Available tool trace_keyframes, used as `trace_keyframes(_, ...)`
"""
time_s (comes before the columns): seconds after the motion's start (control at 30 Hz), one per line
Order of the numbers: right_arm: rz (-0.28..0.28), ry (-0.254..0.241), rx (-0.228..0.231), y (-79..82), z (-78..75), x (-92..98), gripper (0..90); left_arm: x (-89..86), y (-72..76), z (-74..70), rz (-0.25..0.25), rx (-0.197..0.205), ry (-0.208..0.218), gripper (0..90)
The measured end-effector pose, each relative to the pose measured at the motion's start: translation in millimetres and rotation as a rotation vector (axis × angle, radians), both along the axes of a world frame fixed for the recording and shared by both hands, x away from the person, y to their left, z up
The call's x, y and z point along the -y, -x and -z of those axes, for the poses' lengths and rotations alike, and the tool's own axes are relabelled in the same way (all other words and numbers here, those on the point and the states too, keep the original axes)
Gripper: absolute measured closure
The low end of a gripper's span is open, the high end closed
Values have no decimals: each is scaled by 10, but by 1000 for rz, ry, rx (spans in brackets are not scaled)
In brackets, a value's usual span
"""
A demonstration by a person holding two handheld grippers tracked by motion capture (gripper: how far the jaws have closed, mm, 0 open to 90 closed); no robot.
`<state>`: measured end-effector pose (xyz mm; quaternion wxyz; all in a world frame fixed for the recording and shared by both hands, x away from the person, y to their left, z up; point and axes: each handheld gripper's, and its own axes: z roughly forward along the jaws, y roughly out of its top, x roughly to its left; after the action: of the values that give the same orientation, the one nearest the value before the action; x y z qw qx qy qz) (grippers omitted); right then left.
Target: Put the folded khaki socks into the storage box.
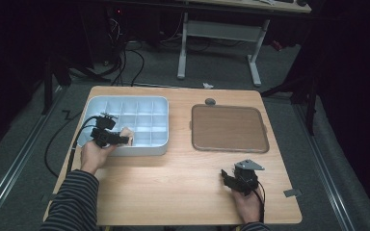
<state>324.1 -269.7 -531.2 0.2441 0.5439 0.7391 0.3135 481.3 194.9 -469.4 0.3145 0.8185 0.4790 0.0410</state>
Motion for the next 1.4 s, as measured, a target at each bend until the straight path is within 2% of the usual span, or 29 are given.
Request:
trace_keyframes(0.17, 0, 0, 0, 0, 0, 0, 386, 12, 27, -53, -28, 46, 7, 606)
trace_keyframes(0.33, 0, 0, -1, 0, 0, 0, 387, -1, 33, -100, -70, 93, 20, 634)
trace_keyframes(0.43, 0, -1, -1, 0, 0, 0, 387, 4, 37, -113, -87, 117, 21, 689)
trace_keyframes(0.6, 0, -1, 0, 0, 0, 0, 386, 29, 25, -58, -76, 91, -46, 822)
trace_keyframes(0.7, 0, -1, 0, 0, 0, 0, 386, 43, 4, -49, -71, 83, -67, 840)
trace_keyframes(0.8, 1, -2, -1, -3, 0, 0, 386, 116, -2, -42, -47, 85, -131, 846)
trace_keyframes(1.0, 0, -1, -1, 0, 0, -1, 385, 191, -24, 11, -36, 55, -174, 848)
trace_keyframes(1.07, -1, -1, -1, 0, 0, -1, 384, 212, -27, 33, -37, 51, -185, 847)
trace_keyframes(1.17, -1, -1, -2, -2, -1, -1, 384, 196, -45, 37, -35, 30, -166, 843)
trace_keyframes(1.3, -2, -2, -2, 1, 0, -3, 384, 207, -27, 44, -33, 33, -184, 826)
trace_keyframes(1.4, -2, -2, -1, 0, 0, -2, 383, 179, -24, 35, -34, 25, -150, 769)
